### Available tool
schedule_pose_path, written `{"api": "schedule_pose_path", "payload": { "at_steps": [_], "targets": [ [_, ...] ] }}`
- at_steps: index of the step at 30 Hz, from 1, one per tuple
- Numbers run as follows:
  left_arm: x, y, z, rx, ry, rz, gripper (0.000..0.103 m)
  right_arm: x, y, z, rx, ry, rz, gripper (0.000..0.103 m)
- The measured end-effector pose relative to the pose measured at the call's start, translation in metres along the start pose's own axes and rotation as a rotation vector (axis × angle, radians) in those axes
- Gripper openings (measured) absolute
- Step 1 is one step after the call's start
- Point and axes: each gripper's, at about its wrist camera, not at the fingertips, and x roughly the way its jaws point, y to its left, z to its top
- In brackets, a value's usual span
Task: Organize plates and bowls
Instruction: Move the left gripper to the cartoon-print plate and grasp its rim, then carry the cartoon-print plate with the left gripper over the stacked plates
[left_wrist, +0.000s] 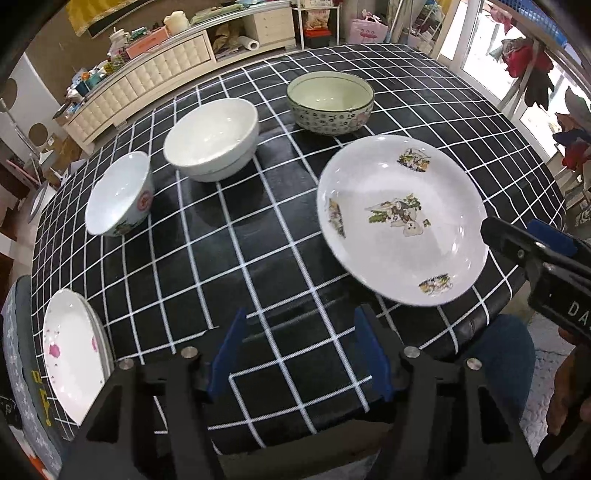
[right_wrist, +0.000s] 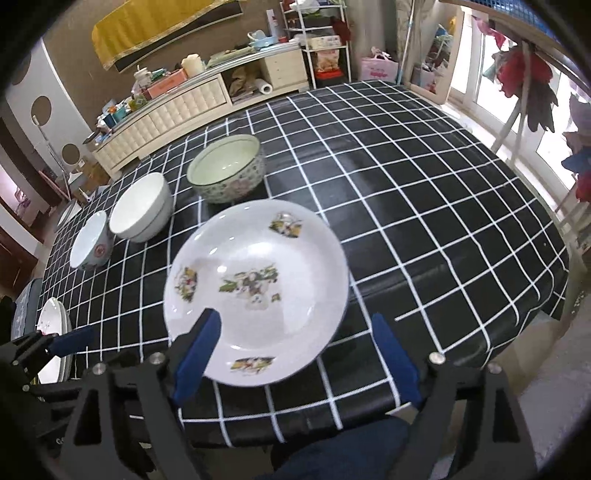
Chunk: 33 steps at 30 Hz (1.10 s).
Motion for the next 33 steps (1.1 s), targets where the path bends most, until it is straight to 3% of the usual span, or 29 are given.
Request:
{"api": "schedule_pose_path", "payload": {
  "at_steps": [9, 22, 29, 31, 32, 33],
  "targets": [
    [0.021, -0.011, 0.021, 0.012, 0.035, -0.022, 0.059, 0.016, -0.014, 0.013, 0.023, 0.026, -0.021, 0.095],
    [0.045, -0.013, 0.058, -0.004, 0.033, -0.051, 0.059, 0.044, -0.04, 0.03, 0.06, 0.09, -0.033, 0.096],
    [0.072, -0.019, 0.068, 0.021, 0.059, -0.022, 0.059, 0.064, -0.037, 0.033, 0.032, 0.122, -0.042, 0.095],
    [0.078, -0.02, 0.069, 0.037, 0.069, -0.009, 0.052, 0.064, -0.035, 0.034, 0.026, 0.12, -0.035, 0.09],
    [0.081, -0.02, 0.069, 0.041, 0.074, -0.008, 0.041, 0.064, -0.034, 0.035, 0.019, 0.117, -0.032, 0.086],
    [0.085, -0.019, 0.069, 0.042, 0.088, -0.018, 0.039, 0.064, -0.033, 0.035, 0.01, 0.12, -0.034, 0.077]
  ]
}}
